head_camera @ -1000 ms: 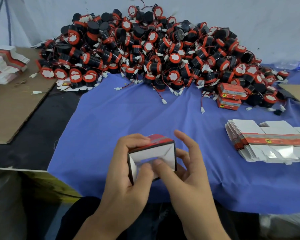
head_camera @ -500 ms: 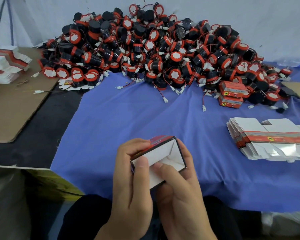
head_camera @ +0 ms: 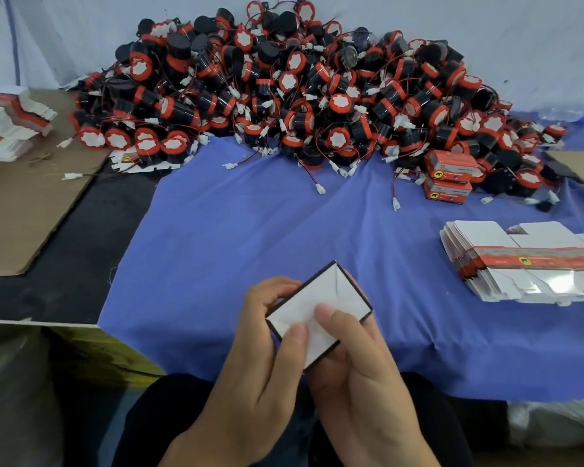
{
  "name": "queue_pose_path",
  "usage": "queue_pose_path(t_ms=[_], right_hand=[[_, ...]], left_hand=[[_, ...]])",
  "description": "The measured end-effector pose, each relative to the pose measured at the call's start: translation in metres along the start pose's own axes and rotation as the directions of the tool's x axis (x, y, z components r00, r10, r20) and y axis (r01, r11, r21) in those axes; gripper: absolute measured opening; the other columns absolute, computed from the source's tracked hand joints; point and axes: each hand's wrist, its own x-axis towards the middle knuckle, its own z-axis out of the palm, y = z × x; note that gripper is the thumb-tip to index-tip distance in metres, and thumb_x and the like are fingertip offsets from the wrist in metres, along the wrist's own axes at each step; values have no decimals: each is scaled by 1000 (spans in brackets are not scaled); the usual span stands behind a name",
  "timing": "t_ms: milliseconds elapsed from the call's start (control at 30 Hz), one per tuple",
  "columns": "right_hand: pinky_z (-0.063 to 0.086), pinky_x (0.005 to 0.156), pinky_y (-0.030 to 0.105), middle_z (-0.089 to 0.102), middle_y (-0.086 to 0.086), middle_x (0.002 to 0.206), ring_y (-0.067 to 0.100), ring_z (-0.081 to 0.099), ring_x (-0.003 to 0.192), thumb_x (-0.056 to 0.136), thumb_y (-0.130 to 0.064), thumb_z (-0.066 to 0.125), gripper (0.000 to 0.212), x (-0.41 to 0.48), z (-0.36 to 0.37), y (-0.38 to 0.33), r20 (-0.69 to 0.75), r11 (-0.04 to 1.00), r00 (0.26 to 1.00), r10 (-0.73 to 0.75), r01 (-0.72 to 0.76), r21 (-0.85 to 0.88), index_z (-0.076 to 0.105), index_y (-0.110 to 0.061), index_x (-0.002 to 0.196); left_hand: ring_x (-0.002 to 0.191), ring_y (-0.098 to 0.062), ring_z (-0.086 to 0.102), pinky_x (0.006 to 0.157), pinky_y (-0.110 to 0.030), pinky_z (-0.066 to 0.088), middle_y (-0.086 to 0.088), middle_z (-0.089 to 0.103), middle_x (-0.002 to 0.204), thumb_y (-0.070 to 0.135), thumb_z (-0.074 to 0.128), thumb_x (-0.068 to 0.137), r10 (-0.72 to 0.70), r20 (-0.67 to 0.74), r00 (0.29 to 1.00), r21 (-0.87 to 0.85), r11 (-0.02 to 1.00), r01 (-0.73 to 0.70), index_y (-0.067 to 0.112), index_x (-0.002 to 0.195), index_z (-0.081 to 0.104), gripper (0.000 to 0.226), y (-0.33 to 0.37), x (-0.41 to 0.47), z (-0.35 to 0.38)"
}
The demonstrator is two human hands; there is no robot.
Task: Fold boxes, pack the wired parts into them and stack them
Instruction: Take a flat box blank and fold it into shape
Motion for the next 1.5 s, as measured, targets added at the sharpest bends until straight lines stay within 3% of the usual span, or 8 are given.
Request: queue_pose_path(t_ms=[300,433,533,700,833,1067,1300,1500], right_hand=[[52,96,52,63,20,134,49,58,122,63,-50,92,84,0,-10,-3,84,993,995,-54,62,-97,51,-50,137],[57,91,36,66,13,131,34,66,117,84,-16,81,84,-1,-17,-12,283,918,953,-106,203,-340,34,-42,149],[54,98,38,68,-3,128,21,67,116,80,-20,84,94,-1,-16,-18,335,615,935,-113,331,-716,29,-59,146],[35,108,16,49,-17,144,7,44,138,73,-52,82,93,5,-25,-23,304,169,805,-510,441,-882,30,-49,150],[54,93,29,73,-4,116,16,69,111,82,-23,80,50,31,-40,-12,87,639,910,-405,349,-686,60,-28,128],[56,85,24,76,-15,97,5,72,95,86,-10,77,36,76,-64,2,29,408,863,-504,268,-873,66,-41,101],[55,83,19,75,-4,105,10,73,98,78,-6,82,46,86,-92,-5,-105,612,907,-409,187,-768,68,-29,116],[54,80,30,77,3,103,12,74,97,101,-16,53,22,131,-86,-45,-331,841,858,-392,188,-508,71,-17,113]], left_hand=[[126,-10,57,95,-41,57,20,52,137,65,81,70,-194,134,972,-112,971,209,54,126,45,68,-6,-4,-15],[126,-2,55,93,-18,53,21,49,141,43,88,72,-183,186,965,10,983,185,56,143,32,91,-4,1,-28],[121,-1,57,87,-24,58,23,50,136,37,81,66,-126,172,977,225,971,86,58,145,29,97,0,6,-28],[110,-18,67,84,-29,59,11,63,120,19,85,66,-71,-81,994,-77,995,65,39,125,49,72,-12,17,-17],[109,-19,69,87,-34,60,14,63,126,-2,80,70,-79,-99,992,-182,981,60,36,123,44,75,-30,31,-5],[113,5,52,89,-15,45,27,58,115,37,83,78,-134,-138,981,416,891,180,42,109,56,41,-69,64,-8],[94,-13,73,77,-18,57,3,71,117,-14,85,64,-420,-100,902,37,904,425,26,126,59,78,-92,70,-35],[99,-15,74,79,-18,59,-7,76,111,-17,55,91,-345,-181,921,-229,926,302,11,117,68,41,-87,114,-64]])
